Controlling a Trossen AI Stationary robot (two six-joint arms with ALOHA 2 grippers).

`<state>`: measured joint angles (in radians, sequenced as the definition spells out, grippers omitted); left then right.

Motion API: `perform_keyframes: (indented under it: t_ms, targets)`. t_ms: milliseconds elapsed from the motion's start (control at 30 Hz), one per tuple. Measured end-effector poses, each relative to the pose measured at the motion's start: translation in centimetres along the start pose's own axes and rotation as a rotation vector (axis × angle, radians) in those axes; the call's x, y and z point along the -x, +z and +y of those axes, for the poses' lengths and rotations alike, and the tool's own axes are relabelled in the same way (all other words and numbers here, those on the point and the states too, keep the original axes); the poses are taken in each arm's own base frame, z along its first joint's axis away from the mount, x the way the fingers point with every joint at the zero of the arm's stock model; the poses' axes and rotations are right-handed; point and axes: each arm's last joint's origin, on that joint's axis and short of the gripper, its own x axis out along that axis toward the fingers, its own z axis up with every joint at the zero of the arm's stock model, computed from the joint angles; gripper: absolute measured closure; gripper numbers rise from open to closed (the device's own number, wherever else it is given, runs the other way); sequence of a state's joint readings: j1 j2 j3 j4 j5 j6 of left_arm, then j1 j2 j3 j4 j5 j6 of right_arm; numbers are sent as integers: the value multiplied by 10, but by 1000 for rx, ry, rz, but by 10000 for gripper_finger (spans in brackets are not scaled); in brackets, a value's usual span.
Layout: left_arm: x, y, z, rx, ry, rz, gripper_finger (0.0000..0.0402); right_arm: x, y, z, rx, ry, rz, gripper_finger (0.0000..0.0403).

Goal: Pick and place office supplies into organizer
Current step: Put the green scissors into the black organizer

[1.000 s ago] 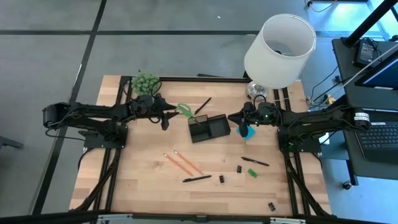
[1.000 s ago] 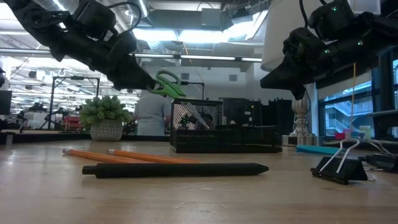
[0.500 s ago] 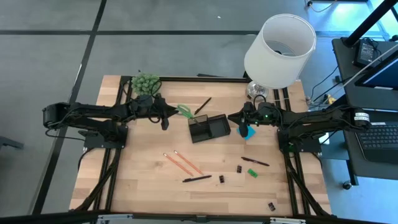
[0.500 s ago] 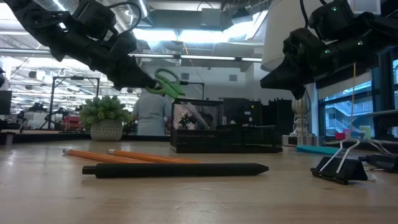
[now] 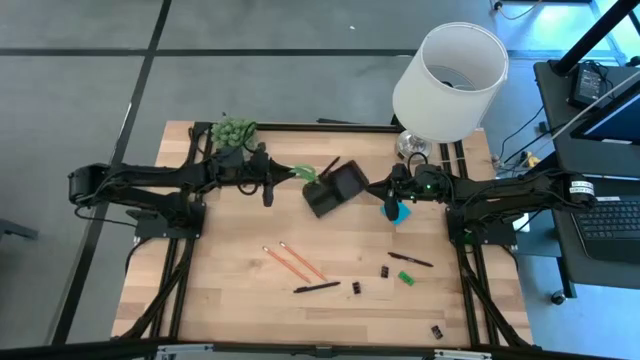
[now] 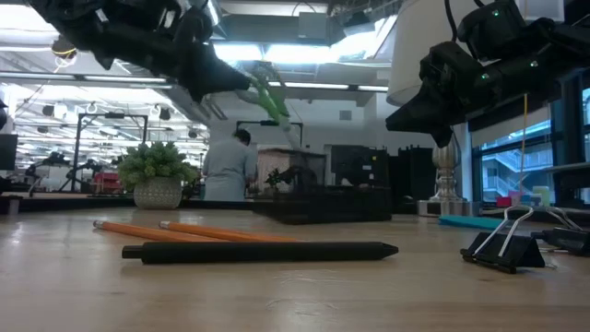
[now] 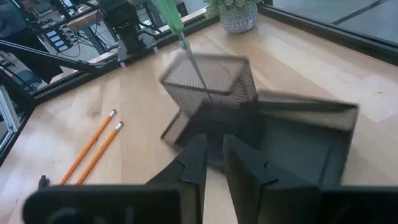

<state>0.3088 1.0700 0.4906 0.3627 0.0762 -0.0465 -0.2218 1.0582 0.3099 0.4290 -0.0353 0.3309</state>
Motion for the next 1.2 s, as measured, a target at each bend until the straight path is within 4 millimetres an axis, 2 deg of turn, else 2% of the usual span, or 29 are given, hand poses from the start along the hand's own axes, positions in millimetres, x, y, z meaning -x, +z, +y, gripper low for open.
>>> perform_keyframes:
  t_ms: [167, 300, 833, 1200]
  targets:
    - [0, -7, 1, 21, 25, 90, 373, 0, 0, 0, 0, 0, 0, 345]
    - [0, -8, 1, 44, 55, 92, 373, 0, 0, 0, 0, 0, 0, 345]
    - [1, -19, -16, 49, 96, 197, 372, 0, 1, -2, 0, -60, -20, 345]
    - [1, -19, -17, 72, 91, 196, 327, 0, 1, -2, -1, -64, -22, 345]
